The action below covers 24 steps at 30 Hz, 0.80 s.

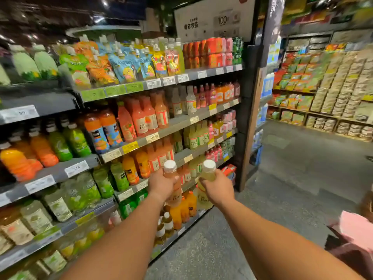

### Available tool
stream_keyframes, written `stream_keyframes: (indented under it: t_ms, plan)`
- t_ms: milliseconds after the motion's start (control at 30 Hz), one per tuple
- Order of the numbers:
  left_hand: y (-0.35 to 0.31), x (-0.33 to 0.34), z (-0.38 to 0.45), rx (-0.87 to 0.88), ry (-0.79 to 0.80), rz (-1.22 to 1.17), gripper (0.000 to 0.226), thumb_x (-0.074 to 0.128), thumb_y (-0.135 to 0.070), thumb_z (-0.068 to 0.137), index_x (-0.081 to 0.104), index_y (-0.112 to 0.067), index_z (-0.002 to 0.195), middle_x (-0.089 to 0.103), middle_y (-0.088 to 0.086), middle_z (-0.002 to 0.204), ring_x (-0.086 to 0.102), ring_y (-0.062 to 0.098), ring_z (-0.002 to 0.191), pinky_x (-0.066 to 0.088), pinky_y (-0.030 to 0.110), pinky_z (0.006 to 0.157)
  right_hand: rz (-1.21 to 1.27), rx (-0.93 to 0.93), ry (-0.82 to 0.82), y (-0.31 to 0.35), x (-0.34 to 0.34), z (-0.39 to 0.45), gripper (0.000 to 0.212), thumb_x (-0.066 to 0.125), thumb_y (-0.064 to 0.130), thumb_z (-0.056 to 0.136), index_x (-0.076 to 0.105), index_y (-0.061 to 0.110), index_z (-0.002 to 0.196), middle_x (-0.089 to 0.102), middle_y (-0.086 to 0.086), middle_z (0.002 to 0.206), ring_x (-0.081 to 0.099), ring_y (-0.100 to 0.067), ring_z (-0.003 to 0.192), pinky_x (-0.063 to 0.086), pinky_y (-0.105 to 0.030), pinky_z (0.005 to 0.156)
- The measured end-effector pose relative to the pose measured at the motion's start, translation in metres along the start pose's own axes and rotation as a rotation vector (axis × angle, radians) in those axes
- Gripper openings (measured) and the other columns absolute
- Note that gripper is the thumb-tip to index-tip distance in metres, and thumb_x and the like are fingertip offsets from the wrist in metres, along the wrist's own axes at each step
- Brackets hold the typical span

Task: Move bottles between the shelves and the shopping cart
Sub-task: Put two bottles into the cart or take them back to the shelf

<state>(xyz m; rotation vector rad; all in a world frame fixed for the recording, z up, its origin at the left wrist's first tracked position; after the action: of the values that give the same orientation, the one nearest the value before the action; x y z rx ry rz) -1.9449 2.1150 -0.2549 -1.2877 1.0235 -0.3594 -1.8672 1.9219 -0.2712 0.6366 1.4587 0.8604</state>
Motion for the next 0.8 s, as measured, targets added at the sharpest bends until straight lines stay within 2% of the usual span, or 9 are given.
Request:
stream_keyframes:
  t_ms: [133,267,400,500,567,667,800]
  plan:
    - [-0.016,0.044,0.037,-0.058,-0.066,-0.02,0.041,0.073,-0.027,0.086,0.06,-0.02,0.124,0.063,0.004,0.124,0.057,0.027,0.114,0.045,0.046,0.104,-0.018,-0.052,0.056,-0.011,-0.018,0.076,0.04,0.068,0.04,0.083,0.057,0.023,0.118,0.067,-0.004,0.111,0.06,-0.027,0.104,0.043,-0.031,0.077]
    - [-0.026,0.078,0.081,-0.088,-0.078,-0.03,0.038,0.073,-0.027,0.087,0.061,-0.025,0.122,0.063,-0.003,0.117,0.057,0.023,0.109,0.045,0.042,0.101,-0.027,-0.082,0.117,-0.014,-0.011,0.141,0.036,0.069,0.04,0.084,0.058,0.022,0.113,0.068,-0.003,0.106,0.061,-0.027,0.102,0.045,-0.032,0.078]
    - [-0.028,0.101,0.139,-0.082,-0.104,-0.005,0.024,0.072,-0.031,0.086,0.057,-0.036,0.105,0.059,-0.01,0.102,0.053,0.017,0.094,0.043,0.035,0.086,-0.021,-0.113,0.166,-0.018,0.015,0.203,0.035,0.069,0.041,0.085,0.059,0.022,0.112,0.067,-0.003,0.106,0.061,-0.027,0.101,0.048,-0.035,0.083]
    - [-0.024,0.115,0.185,-0.12,-0.127,-0.004,0.031,0.071,-0.032,0.087,0.06,-0.033,0.116,0.06,-0.008,0.108,0.056,0.021,0.101,0.047,0.04,0.094,-0.015,-0.11,0.203,-0.023,0.035,0.244,0.035,0.069,0.04,0.085,0.059,0.021,0.114,0.067,-0.002,0.106,0.061,-0.026,0.101,0.05,-0.039,0.088]
    - [-0.021,0.124,0.21,-0.132,-0.139,-0.016,0.034,0.072,-0.03,0.087,0.06,-0.031,0.119,0.062,-0.006,0.112,0.056,0.022,0.104,0.048,0.045,0.098,-0.017,-0.118,0.228,-0.028,0.047,0.27,0.038,0.069,0.041,0.085,0.059,0.021,0.116,0.068,-0.003,0.105,0.062,-0.026,0.1,0.05,-0.037,0.085]
    - [-0.015,0.138,0.244,-0.156,-0.159,-0.012,0.037,0.073,-0.03,0.086,0.061,-0.028,0.121,0.064,-0.004,0.117,0.058,0.023,0.107,0.047,0.045,0.1,-0.022,-0.119,0.258,-0.033,0.063,0.306,0.04,0.068,0.042,0.085,0.058,0.022,0.118,0.068,-0.002,0.106,0.061,-0.025,0.1,0.044,-0.031,0.078]
    - [-0.007,0.155,0.287,-0.197,-0.163,-0.039,0.039,0.074,-0.029,0.085,0.063,-0.026,0.122,0.066,-0.002,0.12,0.06,0.025,0.112,0.046,0.048,0.102,0.001,-0.132,0.319,-0.035,0.088,0.354,0.037,0.068,0.039,0.086,0.058,0.022,0.118,0.068,-0.002,0.11,0.061,-0.025,0.106,0.046,-0.033,0.087]
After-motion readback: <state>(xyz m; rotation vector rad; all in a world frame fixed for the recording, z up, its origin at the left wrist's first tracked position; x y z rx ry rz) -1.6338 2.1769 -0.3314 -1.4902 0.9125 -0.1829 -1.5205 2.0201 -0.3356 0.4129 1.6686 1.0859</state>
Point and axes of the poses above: each hand's wrist, its own z-axis towards the middle knuckle, its own x-axis out of the palm, y = z × x, the point moved 6 cm from there along z, towards the middle knuckle
